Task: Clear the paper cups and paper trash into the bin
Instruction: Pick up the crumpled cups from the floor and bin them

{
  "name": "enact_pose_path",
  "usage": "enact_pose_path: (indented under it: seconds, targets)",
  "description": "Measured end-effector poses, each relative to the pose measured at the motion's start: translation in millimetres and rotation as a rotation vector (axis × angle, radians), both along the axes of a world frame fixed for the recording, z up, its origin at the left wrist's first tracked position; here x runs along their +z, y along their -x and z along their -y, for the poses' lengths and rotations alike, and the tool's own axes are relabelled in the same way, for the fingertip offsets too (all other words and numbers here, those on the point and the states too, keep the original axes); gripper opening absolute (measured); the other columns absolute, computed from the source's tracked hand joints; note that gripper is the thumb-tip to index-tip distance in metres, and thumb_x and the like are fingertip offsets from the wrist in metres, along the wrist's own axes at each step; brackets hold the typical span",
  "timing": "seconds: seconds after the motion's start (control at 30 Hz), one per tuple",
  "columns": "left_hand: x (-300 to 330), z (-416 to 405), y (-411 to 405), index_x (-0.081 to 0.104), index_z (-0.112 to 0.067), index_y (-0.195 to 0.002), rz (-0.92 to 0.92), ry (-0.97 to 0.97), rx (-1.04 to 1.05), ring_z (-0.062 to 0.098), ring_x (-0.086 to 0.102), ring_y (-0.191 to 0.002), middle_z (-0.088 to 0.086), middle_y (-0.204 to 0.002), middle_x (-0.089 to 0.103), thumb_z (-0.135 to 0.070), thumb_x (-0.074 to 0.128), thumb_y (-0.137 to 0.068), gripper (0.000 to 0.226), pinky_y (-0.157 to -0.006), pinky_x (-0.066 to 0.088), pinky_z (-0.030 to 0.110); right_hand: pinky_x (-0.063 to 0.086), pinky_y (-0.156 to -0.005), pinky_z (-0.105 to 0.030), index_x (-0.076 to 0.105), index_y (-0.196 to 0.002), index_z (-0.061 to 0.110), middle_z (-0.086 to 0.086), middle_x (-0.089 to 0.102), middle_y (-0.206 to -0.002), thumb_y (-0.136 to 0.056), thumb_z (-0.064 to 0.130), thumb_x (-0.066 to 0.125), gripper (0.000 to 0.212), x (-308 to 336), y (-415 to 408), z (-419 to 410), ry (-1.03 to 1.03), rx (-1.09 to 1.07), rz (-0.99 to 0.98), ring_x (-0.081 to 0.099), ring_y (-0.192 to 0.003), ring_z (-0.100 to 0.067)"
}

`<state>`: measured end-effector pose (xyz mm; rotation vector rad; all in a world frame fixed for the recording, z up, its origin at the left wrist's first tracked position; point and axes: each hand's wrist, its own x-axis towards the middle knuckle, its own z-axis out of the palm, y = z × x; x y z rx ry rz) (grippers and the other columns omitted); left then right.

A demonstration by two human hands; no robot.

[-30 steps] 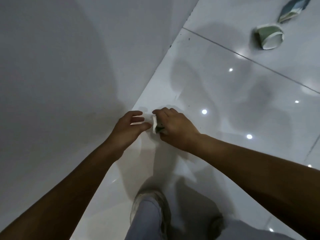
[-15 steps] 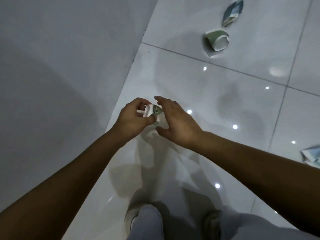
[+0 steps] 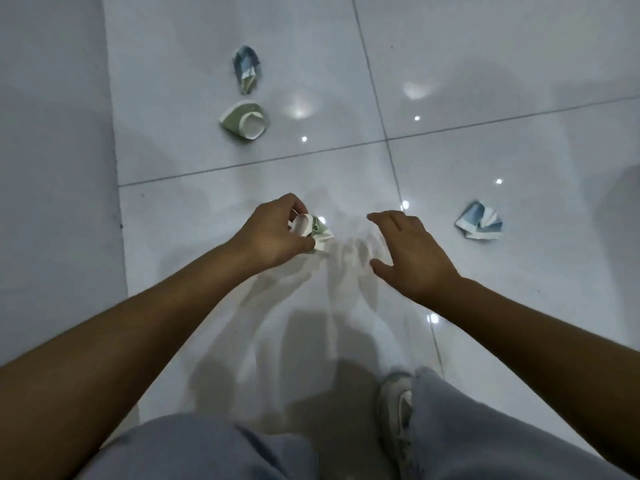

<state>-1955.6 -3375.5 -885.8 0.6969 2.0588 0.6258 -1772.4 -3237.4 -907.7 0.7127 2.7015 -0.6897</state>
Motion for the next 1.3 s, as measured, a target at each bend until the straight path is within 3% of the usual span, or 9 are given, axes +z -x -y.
enact_pose_path:
  seconds: [0.23, 0.33, 0.47, 0.57, 0.7, 0.83, 0.93, 1.07, 1.3]
  targets:
    - [10.0, -57.6, -37.1, 0.054, -0.016, -0.106, -0.018, 0.019, -0.205, 0.016, 0.058, -0.084, -0.001, -0.104, 0.058, -0.019, 0.071, -0.078, 0.033, -0.056, 0.042, 0.023, 0.042, -0.101, -0.04, 0.033, -0.144, 0.02, -0.007, 0.037, -0.146, -0.086, 0.031, 0.066, 0.068, 5.0, -92.4, -24.3, -0.016, -0.328, 0.122, 0.038, -0.129, -0.029]
    - [6.8, -78.1, -61.1, 0.054, -0.015, -0.105, -0.027, 0.022, -0.251, 0.014, 0.055, -0.084, -0.006, -0.092, 0.054, -0.019, 0.072, -0.079, 0.032, -0.06, 0.043, 0.02, 0.043, -0.099, -0.041, 0.034, -0.144, 0.02, -0.008, 0.035, -0.145, -0.084, 0.029, 0.067, 0.069, 5.0, -119.2, -32.9, -0.008, -0.423, 0.134, 0.036, -0.129, -0.03]
    - [-6.7, -95.3, -89.4, 0.054, -0.016, -0.104, 0.001, 0.023, -0.245, 0.014, 0.057, -0.088, -0.003, -0.1, 0.058, -0.018, 0.071, -0.078, 0.031, -0.066, 0.047, 0.02, 0.043, -0.098, -0.041, 0.034, -0.144, 0.022, -0.006, 0.033, -0.146, -0.083, 0.029, 0.069, 0.071, -1.6, -146.0, -41.6, 0.013, -0.508, 0.133, 0.034, -0.129, -0.03]
    - [-19.9, -101.9, -103.0, 0.054, -0.017, -0.105, 0.017, 0.028, -0.218, 0.016, 0.06, -0.091, -0.004, -0.099, 0.059, -0.019, 0.071, -0.078, 0.031, -0.077, 0.05, 0.029, 0.042, -0.099, -0.039, 0.033, -0.144, 0.024, -0.005, 0.03, -0.148, -0.08, 0.032, 0.07, 0.074, -18.6, -154.6, -40.2, 0.055, -0.519, 0.153, 0.029, -0.132, -0.029]
    - [-28.5, -97.4, -106.0, 0.053, -0.018, -0.104, 0.027, 0.024, -0.177, 0.014, 0.058, -0.088, -0.011, -0.091, 0.055, -0.018, 0.071, -0.078, 0.032, -0.076, 0.05, 0.029, 0.038, -0.103, -0.041, 0.032, -0.144, 0.026, -0.005, 0.023, -0.152, -0.074, 0.036, 0.076, 0.083, -46.5, -156.5, -29.8, 0.104, -0.494, 0.183, 0.021, -0.137, -0.029]
    - [-33.9, -81.3, -99.8, 0.054, -0.017, -0.105, 0.005, 0.036, -0.158, 0.013, 0.057, -0.084, -0.013, -0.089, 0.053, -0.018, 0.072, -0.077, 0.033, -0.074, 0.048, 0.025, 0.041, -0.1, -0.041, 0.038, -0.141, 0.019, -0.009, 0.032, -0.147, -0.074, 0.033, 0.076, 0.078, -65.9, -158.2, -17.6, 0.06, -0.497, 0.179, 0.029, -0.131, -0.031]
    - [-35.0, -74.7, -95.2, 0.056, -0.015, -0.104, 0.015, 0.056, -0.144, 0.016, 0.06, -0.088, -0.01, -0.092, 0.057, -0.019, 0.073, -0.076, 0.033, -0.079, 0.051, 0.031, 0.042, -0.098, -0.041, 0.041, -0.14, 0.016, -0.01, 0.04, -0.14, -0.077, 0.031, 0.075, 0.073, -70.9, -157.4, -14.4, 0.058, -0.532, 0.145, 0.035, -0.126, -0.03]
    - [-33.2, -72.5, -96.2, 0.056, -0.016, -0.103, 0.017, 0.079, -0.142, 0.017, 0.061, -0.091, -0.006, -0.097, 0.059, -0.018, 0.072, -0.075, 0.032, -0.079, 0.051, 0.031, 0.038, -0.103, -0.039, 0.036, -0.144, 0.019, -0.009, 0.038, -0.144, -0.077, 0.032, 0.075, 0.079, -71.9, -155.4, -17.4, 0.053, -0.488, 0.144, 0.033, -0.129, -0.03]
    - [-32.8, -68.8, -101.2, 0.056, -0.017, -0.102, 0.027, 0.103, -0.17, 0.015, 0.062, -0.088, -0.009, -0.094, 0.059, -0.019, 0.071, -0.076, 0.03, -0.073, 0.05, 0.027, 0.044, -0.089, -0.034, 0.055, -0.128, 0.027, -0.006, 0.038, -0.139, -0.076, 0.03, 0.073, 0.055, -68.0, -143.6, -14.6, 0.073, -0.439, 0.135, 0.035, -0.12, -0.028]
